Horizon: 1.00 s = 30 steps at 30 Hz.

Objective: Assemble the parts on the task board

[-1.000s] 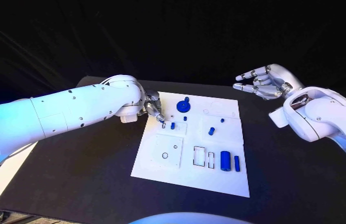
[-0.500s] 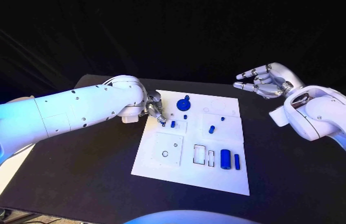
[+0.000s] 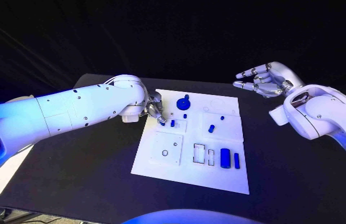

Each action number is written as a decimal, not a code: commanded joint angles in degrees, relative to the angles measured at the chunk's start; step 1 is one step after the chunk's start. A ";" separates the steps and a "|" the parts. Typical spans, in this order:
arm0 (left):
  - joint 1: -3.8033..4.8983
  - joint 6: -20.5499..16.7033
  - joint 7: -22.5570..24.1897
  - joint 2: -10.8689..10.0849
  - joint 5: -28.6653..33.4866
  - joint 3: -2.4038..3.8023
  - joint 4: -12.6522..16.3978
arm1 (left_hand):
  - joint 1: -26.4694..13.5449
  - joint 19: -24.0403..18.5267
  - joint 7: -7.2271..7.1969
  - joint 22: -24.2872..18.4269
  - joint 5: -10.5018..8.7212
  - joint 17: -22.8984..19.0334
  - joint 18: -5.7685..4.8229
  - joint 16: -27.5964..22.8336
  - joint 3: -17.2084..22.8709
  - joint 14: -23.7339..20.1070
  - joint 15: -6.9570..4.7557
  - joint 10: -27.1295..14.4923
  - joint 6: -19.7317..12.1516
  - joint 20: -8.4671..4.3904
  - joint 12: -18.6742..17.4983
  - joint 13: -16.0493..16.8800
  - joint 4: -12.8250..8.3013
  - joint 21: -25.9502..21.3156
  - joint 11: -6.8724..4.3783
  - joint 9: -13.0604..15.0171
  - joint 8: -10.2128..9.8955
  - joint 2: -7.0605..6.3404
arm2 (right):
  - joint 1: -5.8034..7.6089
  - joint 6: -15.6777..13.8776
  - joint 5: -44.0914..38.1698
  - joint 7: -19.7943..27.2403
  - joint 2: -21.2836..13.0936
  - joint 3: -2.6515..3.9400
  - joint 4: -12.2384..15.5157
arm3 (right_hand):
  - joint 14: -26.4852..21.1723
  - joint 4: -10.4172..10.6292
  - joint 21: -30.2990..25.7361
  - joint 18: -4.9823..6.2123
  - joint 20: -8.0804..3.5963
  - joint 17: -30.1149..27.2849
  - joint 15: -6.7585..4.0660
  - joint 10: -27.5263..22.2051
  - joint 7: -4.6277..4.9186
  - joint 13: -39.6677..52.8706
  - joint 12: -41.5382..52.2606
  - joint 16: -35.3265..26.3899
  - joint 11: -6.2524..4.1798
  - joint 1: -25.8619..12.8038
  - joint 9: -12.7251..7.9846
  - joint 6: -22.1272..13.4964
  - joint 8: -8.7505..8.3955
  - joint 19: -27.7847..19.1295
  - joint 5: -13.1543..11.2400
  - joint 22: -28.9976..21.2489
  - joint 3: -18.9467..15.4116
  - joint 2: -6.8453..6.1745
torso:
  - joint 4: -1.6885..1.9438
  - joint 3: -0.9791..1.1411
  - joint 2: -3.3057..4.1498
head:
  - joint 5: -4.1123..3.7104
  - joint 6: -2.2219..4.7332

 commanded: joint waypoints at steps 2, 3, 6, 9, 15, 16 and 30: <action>-0.04 2.24 -0.27 0.17 -0.59 0.01 -0.08 | 0.28 3.80 0.00 8.77 0.36 15.10 -0.50 0.18 8.90 5.92 -0.36 0.43 0.21 -0.22 0.01 -0.05 -9.11 0.15 0.02 0.05 -0.09 0.13 | -0.04 0.75 -0.13 0.43 0.09 0.00 -0.01 | 4.29 -0.10 -0.36 1.09 -0.15 7.60 -0.29 -0.27 -0.17 3.03 -0.25 -0.22 0.03 0.08 0.06 -0.08 0.15 1.59 0.35 7.03 -0.34 0.34 | 0.01 0.00 -0.01 | -0.06 -0.11; -0.04 2.38 -0.30 0.17 -0.62 0.01 -0.11 | 0.28 3.80 0.00 8.77 0.36 15.10 -0.50 0.18 8.90 5.92 -0.36 0.43 0.21 -0.22 0.01 -0.05 -9.11 0.15 0.02 0.05 -0.09 0.13 | -0.04 0.74 -0.13 0.43 0.10 0.00 -0.02 | 4.29 -0.10 -0.36 1.09 -0.15 7.60 -0.29 -0.27 -0.17 3.03 -0.25 -0.22 0.03 0.08 0.06 -0.08 0.15 1.59 0.35 7.03 -0.34 0.34 | 0.02 0.00 -0.01 | -0.09 -0.10; -0.04 2.64 -0.39 0.20 -0.69 0.00 -0.30 | 0.26 3.81 0.01 8.80 0.39 15.10 -0.50 0.18 8.90 5.92 -0.36 0.40 0.21 -0.23 -0.07 -0.13 -9.13 0.17 0.03 0.03 -0.12 0.14 | -0.04 0.73 -0.13 0.44 0.11 0.00 -0.02 | 4.29 -0.10 -0.36 1.09 -0.15 7.60 -0.29 -0.27 -0.17 3.03 -0.25 -0.22 0.03 0.08 0.06 -0.08 0.15 1.59 0.35 7.03 -0.34 0.34 | 0.02 0.00 -0.02 | -0.02 -0.11; -0.04 2.64 -0.47 0.31 -0.73 0.00 -0.53 | 0.26 3.81 0.01 8.80 0.39 15.10 -0.50 0.18 8.90 5.92 -0.36 0.40 0.21 -0.23 -0.07 -0.13 -9.13 0.17 0.03 0.03 -0.12 0.14 | -0.04 0.73 -0.13 0.43 0.10 0.00 -0.01 | 4.29 -0.10 -0.36 1.09 -0.15 7.60 -0.29 -0.27 -0.17 3.03 -0.25 -0.22 0.03 0.08 0.06 -0.08 0.15 1.59 0.35 7.03 -0.34 0.34 | 0.04 0.02 0.01 | -0.01 -0.17; -0.12 2.48 -0.71 0.66 -0.89 -0.02 -0.93 | 0.26 3.81 0.01 8.80 0.39 15.10 -0.50 0.18 8.90 5.92 -0.36 0.40 0.21 -0.23 -0.07 -0.13 -9.13 0.17 0.03 0.03 -0.12 0.14 | -0.04 0.75 -0.14 0.45 0.11 0.00 0.01 | 4.29 -0.10 -0.36 1.09 -0.15 7.60 -0.29 -0.27 -0.17 3.03 -0.25 -0.22 0.03 0.08 0.06 -0.08 0.15 1.59 0.35 7.03 -0.34 0.34 | -0.01 -0.01 0.02 | -0.01 -0.26; -0.16 2.43 -0.78 0.73 -0.96 -0.03 -0.98 | 0.26 3.81 0.01 8.80 0.39 15.10 -0.50 0.18 8.90 5.92 -0.36 0.40 0.21 -0.23 -0.07 -0.13 -9.13 0.17 0.03 0.03 -0.12 0.14 | -0.04 0.75 -0.14 0.45 0.11 0.00 0.01 | 4.29 -0.10 -0.36 1.09 -0.15 7.60 -0.29 -0.27 -0.17 3.03 -0.25 -0.22 0.03 0.08 0.06 -0.08 0.15 1.59 0.35 7.03 -0.34 0.34 | 0.01 0.00 0.02 | -0.03 -0.26; -0.50 -0.69 -0.75 0.29 -1.47 0.01 -0.41 | 0.23 3.86 0.01 8.94 0.42 15.10 -0.54 0.18 8.91 5.92 -0.36 0.46 0.24 -0.24 0.02 0.00 -9.14 0.31 0.03 0.02 -0.15 0.16 | -0.05 0.77 -0.14 0.46 0.03 0.00 0.05 | 4.29 -0.10 -0.36 1.09 -0.15 7.60 -0.29 -0.27 -0.17 3.03 -0.25 -0.22 0.03 0.08 0.06 -0.08 0.15 1.59 0.35 7.03 -0.34 0.34 | 0.04 0.01 0.00 | -0.21 -0.41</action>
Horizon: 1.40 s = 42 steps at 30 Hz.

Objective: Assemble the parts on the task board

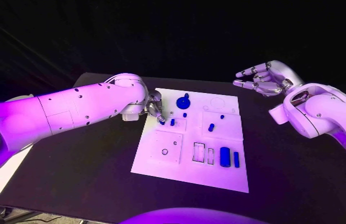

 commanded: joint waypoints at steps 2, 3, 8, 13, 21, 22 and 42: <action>-0.34 -1.77 -0.13 -0.48 -0.64 -0.11 0.42 | 0.24 3.86 -0.20 8.96 0.20 15.07 -0.54 0.18 8.84 5.92 -0.36 0.39 0.25 -0.24 0.02 0.06 -9.08 0.32 0.09 0.02 0.05 0.18 | -0.03 0.72 -0.15 0.45 -0.02 0.00 0.06 | 4.29 -0.10 -0.36 1.09 -0.15 7.62 -0.29 -0.27 -0.17 3.03 -0.25 -0.22 0.03 0.08 0.06 -0.08 0.15 1.59 0.35 7.03 -0.34 0.35 | 0.04 -0.01 0.02 | -0.14 0.01; -0.35 -2.17 -0.01 -0.63 -0.58 -0.10 0.52 | 0.24 3.87 -0.20 9.00 0.21 15.07 -0.55 0.18 8.84 5.92 -0.36 0.37 0.25 -0.24 -0.03 0.00 -9.08 0.36 0.09 0.02 0.05 0.18 | -0.03 0.73 -0.15 0.45 -0.02 0.00 0.07 | 4.29 -0.10 -0.36 1.09 -0.15 7.62 -0.29 -0.27 -0.17 3.03 -0.25 -0.22 0.03 0.08 0.06 -0.08 0.15 1.59 0.35 7.03 -0.34 0.35 | 0.03 0.01 0.00 | -0.12 -0.01; -0.42 -3.63 0.99 -1.44 0.27 -0.05 1.27 | 0.23 3.90 -0.21 9.07 0.21 15.07 -0.57 0.18 8.84 5.92 -0.37 0.39 0.27 -0.24 -0.02 0.01 -9.09 0.43 0.09 0.02 0.05 0.18 | -0.03 0.76 -0.15 0.45 -0.07 0.00 0.08 | 4.31 -0.02 -0.37 1.09 -0.16 7.66 -0.30 -0.27 -0.18 3.00 -0.26 -0.21 0.01 0.13 0.07 -0.04 0.16 1.60 0.47 7.03 -0.43 0.48 | 0.00 0.00 0.00 | -0.20 -0.07; -0.56 -5.43 1.99 -2.05 0.85 -0.03 1.99 | 0.22 3.93 -0.23 9.16 0.25 15.07 -0.60 0.18 8.84 5.92 -0.37 0.42 0.33 -0.24 -0.01 0.02 -9.11 0.53 0.07 0.01 0.06 0.17 | -0.03 0.75 -0.15 0.46 -0.11 0.00 0.11 | 4.31 -0.02 -0.37 1.09 -0.16 7.66 -0.30 -0.27 -0.18 3.00 -0.26 -0.21 0.01 0.13 0.07 -0.04 0.16 1.60 0.47 7.03 -0.43 0.48 | 0.10 0.00 -0.04 | -0.26 -0.19; -0.82 -6.84 3.07 -2.58 1.36 -0.03 2.22 | 0.18 3.94 -0.25 9.18 0.35 15.07 -0.60 0.18 8.83 5.92 -0.39 0.52 0.42 -0.26 0.07 0.11 -9.15 0.54 0.05 0.00 0.05 0.13 | -0.03 0.87 -0.15 0.46 -0.13 0.00 0.10 | 4.31 -0.02 -0.37 1.09 -0.16 7.66 -0.30 -0.27 -0.18 3.00 -0.26 -0.21 0.01 0.13 0.07 -0.04 0.16 1.60 0.47 7.03 -0.43 0.48 | 0.06 -0.03 -0.04 | -0.22 -0.17; -0.85 -6.79 3.08 -2.58 1.39 -0.03 2.18 | 0.18 3.94 -0.25 9.18 0.35 15.07 -0.60 0.18 8.83 5.92 -0.39 0.52 0.42 -0.26 0.07 0.11 -9.16 0.54 0.05 0.00 0.05 0.13 | -0.03 0.89 -0.15 0.45 -0.13 0.00 0.09 | 4.31 -0.02 -0.37 1.09 -0.16 7.66 -0.30 -0.27 -0.18 3.00 -0.26 -0.21 0.01 0.13 0.07 -0.04 0.16 1.60 0.47 7.03 -0.43 0.48 | 0.06 -0.04 -0.03 | -0.21 -0.20; -1.28 -4.96 2.79 -1.25 1.21 -0.03 0.96 | 0.16 3.93 -0.26 9.15 0.41 15.07 -0.59 0.18 8.84 5.92 -0.41 0.53 0.46 -0.27 0.01 0.04 -9.18 0.51 0.03 -0.02 0.02 0.12 | -0.04 1.01 -0.15 0.42 0.00 0.00 0.00 | 4.31 -0.02 -0.37 1.09 -0.16 7.66 -0.30 -0.27 -0.18 3.00 -0.26 -0.21 0.01 0.13 0.07 -0.04 0.16 1.60 0.47 7.03 -0.43 0.48 | -0.03 -0.02 0.00 | -0.18 -0.24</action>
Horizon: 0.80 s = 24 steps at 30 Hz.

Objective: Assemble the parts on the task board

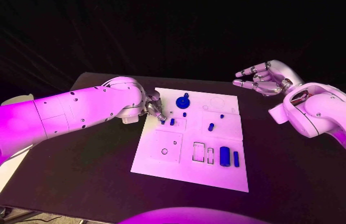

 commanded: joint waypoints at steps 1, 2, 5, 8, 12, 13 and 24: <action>-0.14 1.24 0.31 0.28 0.04 0.00 -0.27 | 0.23 3.93 -0.36 9.16 0.40 15.09 -0.59 0.18 8.61 5.92 -0.41 0.33 0.14 -0.27 0.01 -0.01 -8.96 0.27 0.04 0.07 0.32 0.18 | -0.03 0.79 -0.17 0.40 0.04 0.01 0.02 | 4.31 -0.02 -0.37 1.09 -0.16 7.68 -0.30 -0.27 -0.18 2.99 -0.26 -0.21 0.01 0.13 0.07 -0.04 0.16 1.60 0.22 7.06 -0.43 0.48 | -0.04 -0.02 0.02 | -0.07 -0.11; -0.17 1.51 0.19 0.34 0.00 0.00 -0.38 | 0.23 3.93 -0.36 9.16 0.40 15.09 -0.59 0.18 8.61 5.92 -0.41 0.33 0.14 -0.27 0.01 -0.01 -8.96 0.27 0.04 0.07 0.32 0.18 | -0.03 0.79 -0.17 0.39 0.03 0.00 0.02 | 4.31 -0.02 -0.37 1.09 -0.16 7.68 -0.30 -0.27 -0.18 2.99 -0.26 -0.21 0.01 0.13 0.07 -0.04 0.16 1.60 0.22 7.06 -0.43 0.48 | -0.03 -0.01 0.02 | -0.08 -0.13; -0.22 2.01 0.07 0.40 -0.27 0.00 -0.57 | 0.23 3.93 -0.36 9.16 0.40 15.09 -0.59 0.18 8.61 5.92 -0.41 0.33 0.14 -0.27 0.01 -0.01 -8.96 0.27 0.04 0.07 0.32 0.18 | -0.03 0.81 -0.17 0.38 0.00 0.00 0.02 | 4.31 -0.02 -0.37 1.09 -0.16 7.68 -0.30 -0.27 -0.18 2.99 -0.26 -0.21 0.01 0.13 0.07 -0.04 0.16 1.60 0.22 7.06 -0.43 0.48 | 0.02 0.01 0.00 | -0.12 -0.09; -0.25 2.39 -0.06 0.40 -0.70 0.00 -0.67 | 0.23 3.93 -0.36 9.16 0.40 15.09 -0.59 0.18 8.61 5.92 -0.41 0.33 0.14 -0.27 0.01 -0.01 -8.96 0.27 0.04 0.07 0.32 0.18 | -0.04 0.83 -0.17 0.38 -0.01 0.00 0.03 | 4.31 -0.02 -0.37 1.09 -0.16 7.68 -0.30 -0.27 -0.18 2.99 -0.26 -0.21 0.01 0.13 0.07 -0.04 0.16 1.60 0.22 7.06 -0.43 0.48 | 0.04 -0.02 -0.03 | -0.21 -0.11; -0.27 2.73 -0.23 0.33 -0.94 0.00 -0.70 | 0.22 3.94 -0.37 9.19 0.43 15.09 -0.59 0.18 8.61 5.92 -0.42 0.33 0.16 -0.28 -0.04 -0.06 -8.98 0.30 0.03 0.06 0.30 0.18 | -0.04 0.86 -0.17 0.38 -0.02 0.00 0.04 | 4.31 -0.02 -0.37 1.09 -0.16 7.68 -0.30 -0.27 -0.18 2.99 -0.26 -0.21 0.01 0.13 0.07 -0.04 0.16 1.60 0.22 7.06 -0.43 0.48 | 0.05 -0.04 0.00 | -0.21 -0.16; -0.27 2.77 -0.25 0.32 -0.96 0.00 -0.70 | 0.22 3.94 -0.37 9.19 0.43 15.09 -0.59 0.18 8.61 5.92 -0.42 0.33 0.16 -0.28 -0.04 -0.06 -8.98 0.30 0.03 0.06 0.30 0.18 | -0.04 0.86 -0.17 0.38 -0.02 0.00 0.04 | 4.31 -0.02 -0.37 1.09 -0.16 7.68 -0.30 -0.27 -0.18 2.99 -0.26 -0.21 0.01 0.13 0.07 -0.04 0.16 1.60 0.22 7.06 -0.43 0.48 | 0.06 -0.02 0.00 | -0.19 -0.19; -0.32 3.22 -0.30 -0.01 -1.07 0.00 -0.28 | 0.22 3.99 -0.37 9.34 0.44 15.09 -0.64 0.18 8.62 5.92 -0.42 0.36 0.17 -0.28 0.01 0.00 -8.99 0.45 0.03 0.05 0.29 0.17 | -0.06 0.92 -0.17 0.35 0.00 -0.01 0.03 | 4.31 -0.02 -0.37 1.09 -0.16 7.68 -0.30 -0.27 -0.18 2.99 -0.26 -0.21 0.01 0.13 0.07 -0.04 0.16 1.60 0.22 7.06 -0.43 0.48 | 0.09 -0.01 -0.02 | -0.06 -0.33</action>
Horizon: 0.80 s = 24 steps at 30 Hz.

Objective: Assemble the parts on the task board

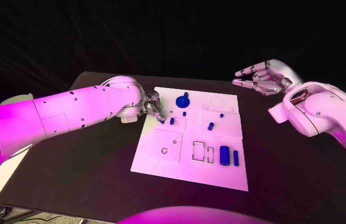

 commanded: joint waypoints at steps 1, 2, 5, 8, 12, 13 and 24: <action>-0.19 1.73 -0.30 0.01 -0.62 -0.12 0.15 | 0.22 3.99 -0.36 9.34 0.24 15.10 -0.64 0.18 8.59 5.92 -0.43 0.31 -0.05 -0.28 0.01 0.01 -8.97 0.20 0.05 -0.09 0.18 0.18 | -0.03 0.76 -0.17 0.36 0.03 0.00 0.04 | 4.31 -0.02 -0.37 1.09 -0.16 7.64 -0.30 -0.27 -0.18 2.99 -0.26 -0.21 0.01 0.13 0.07 -0.04 0.16 1.60 0.23 7.02 -0.43 0.48 | 0.05 0.02 -0.01 | 0.11 -0.06; -0.20 1.77 -0.32 0.01 -0.62 -0.12 0.15 | 0.22 3.99 -0.36 9.34 0.24 15.10 -0.64 0.18 8.59 5.92 -0.43 0.31 -0.05 -0.28 0.01 0.01 -8.97 0.20 0.05 -0.09 0.18 0.18 | -0.03 0.76 -0.17 0.36 0.03 0.00 0.05 | 4.31 -0.02 -0.37 1.09 -0.16 7.64 -0.30 -0.27 -0.18 2.99 -0.26 -0.21 0.01 0.13 0.07 -0.04 0.16 1.60 0.23 7.02 -0.43 0.48 | 0.04 0.03 0.00 | 0.12 -0.04; -0.20 1.96 -0.43 0.01 -0.63 -0.12 0.16 | 0.22 3.99 -0.36 9.34 0.24 15.10 -0.64 0.18 8.59 5.92 -0.43 0.31 -0.05 -0.28 0.01 0.01 -8.97 0.20 0.05 -0.09 0.18 0.18 | -0.03 0.76 -0.17 0.37 0.04 0.00 0.07 | 4.31 -0.02 -0.37 1.09 -0.16 7.64 -0.30 -0.27 -0.18 2.99 -0.26 -0.21 0.01 0.13 0.07 -0.04 0.16 1.60 0.23 7.02 -0.43 0.48 | 0.00 0.03 0.00 | 0.13 -0.02; -0.21 2.06 -0.50 0.01 -0.63 -0.12 0.17 | 0.22 3.99 -0.36 9.34 0.24 15.10 -0.64 0.18 8.59 5.92 -0.43 0.31 -0.05 -0.28 0.01 0.01 -8.97 0.20 0.05 -0.09 0.18 0.18 | -0.03 0.76 -0.17 0.37 0.01 0.00 0.09 | 4.31 -0.02 -0.37 1.09 -0.16 7.64 -0.30 -0.27 -0.18 2.99 -0.26 -0.21 0.01 0.13 0.07 -0.04 0.16 1.60 0.23 7.02 -0.43 0.48 | -0.06 0.02 0.00 | 0.22 -0.10; -0.21 2.16 -0.58 0.10 -0.63 -0.12 0.12 | 0.22 3.99 -0.36 9.34 0.24 15.10 -0.64 0.18 8.59 5.92 -0.43 0.31 -0.05 -0.28 0.01 0.01 -8.97 0.20 0.05 -0.09 0.18 0.18 | -0.03 0.73 -0.17 0.37 -0.01 0.00 0.11 | 4.31 -0.02 -0.37 1.09 -0.16 7.64 -0.30 -0.27 -0.18 2.99 -0.26 -0.21 0.01 0.13 0.07 -0.04 0.16 1.60 0.23 7.02 -0.43 0.48 | -0.02 0.04 0.00 | 0.18 -0.10; -0.21 2.21 -0.60 0.14 -0.63 -0.12 0.11 | 0.22 3.99 -0.36 9.34 0.24 15.10 -0.64 0.18 8.59 5.92 -0.43 0.31 -0.05 -0.28 0.01 0.01 -8.97 0.20 0.05 -0.09 0.18 0.18 | -0.03 0.73 -0.17 0.38 -0.02 0.00 0.12 | 4.31 -0.02 -0.37 1.09 -0.16 7.64 -0.30 -0.27 -0.18 2.99 -0.26 -0.21 0.01 0.13 0.07 -0.04 0.16 1.60 0.23 7.02 -0.43 0.48 | -0.01 0.05 0.00 | 0.18 -0.11; -0.22 4.23 -1.47 0.83 0.06 -0.12 -0.39 | -0.53 3.83 -0.41 8.92 0.30 15.10 -0.52 0.18 8.40 5.92 -0.42 0.58 0.16 -0.32 0.08 0.09 -8.57 -0.26 0.06 -0.22 -0.04 0.54 | -0.03 0.63 -0.17 0.32 -0.15 0.00 0.30 | 4.30 0.03 -0.39 1.09 -0.17 7.60 -0.31 -0.26 -0.19 2.96 -0.26 -0.25 0.00 0.19 0.08 0.00 0.16 1.60 0.27 7.01 -0.55 0.56 | -0.05 0.07 -0.01 | 0.17 -0.21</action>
